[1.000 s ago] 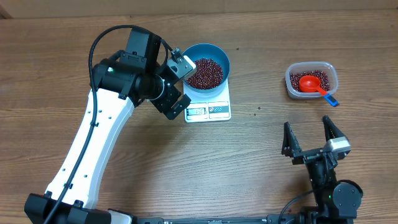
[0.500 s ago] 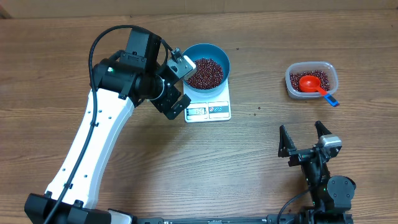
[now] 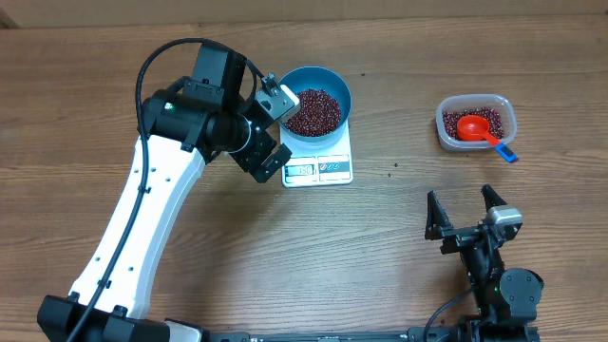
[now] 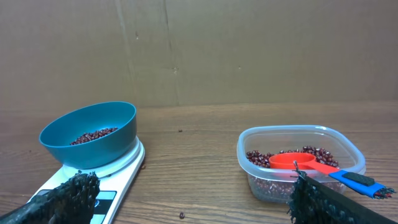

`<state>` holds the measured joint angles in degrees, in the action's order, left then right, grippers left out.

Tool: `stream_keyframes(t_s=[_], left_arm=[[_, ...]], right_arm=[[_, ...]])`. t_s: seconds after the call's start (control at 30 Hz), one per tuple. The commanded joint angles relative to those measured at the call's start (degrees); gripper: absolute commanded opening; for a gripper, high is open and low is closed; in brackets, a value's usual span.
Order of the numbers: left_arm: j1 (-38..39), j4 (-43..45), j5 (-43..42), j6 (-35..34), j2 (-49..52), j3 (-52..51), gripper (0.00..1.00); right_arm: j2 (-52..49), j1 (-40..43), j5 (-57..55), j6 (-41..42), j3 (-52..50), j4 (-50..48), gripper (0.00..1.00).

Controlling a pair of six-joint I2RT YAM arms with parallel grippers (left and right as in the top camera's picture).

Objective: Scoop item into bowl and weigh 150g on scale

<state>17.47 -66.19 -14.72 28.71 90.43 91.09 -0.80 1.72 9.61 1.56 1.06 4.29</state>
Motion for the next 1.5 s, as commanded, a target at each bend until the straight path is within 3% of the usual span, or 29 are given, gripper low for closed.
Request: stream_keyframes(t_s=[0.0, 0.7, 0.97, 1.27, 1.47], left_arm=[[-0.2, 0.04, -0.09, 0.87, 0.33, -0.31, 1.0], [-0.2, 0.0, 0.02, 0.92, 0.0, -0.31, 0.99], [-0.74, 3.41, 0.52, 0.85, -5.22, -0.31, 1.0], [-7.43, 9.01, -6.23, 0.39, -13.22, -2.03, 1.0], [-14.21, 16.9, -11.89, 0.39, -22.23, -12.48, 1.0]], right_arm=[[0.63, -0.44, -0.59, 0.52, -0.61, -0.31, 1.0], [0.63, -0.44, -0.59, 0.52, -0.61, -0.31, 1.0], [0.63, -0.44, -0.59, 0.52, -0.61, -0.31, 1.0], [0.63, -0.44, -0.59, 0.52, -0.61, -0.31, 1.0], [0.63, -0.44, -0.59, 0.52, -0.61, -0.31, 1.0]])
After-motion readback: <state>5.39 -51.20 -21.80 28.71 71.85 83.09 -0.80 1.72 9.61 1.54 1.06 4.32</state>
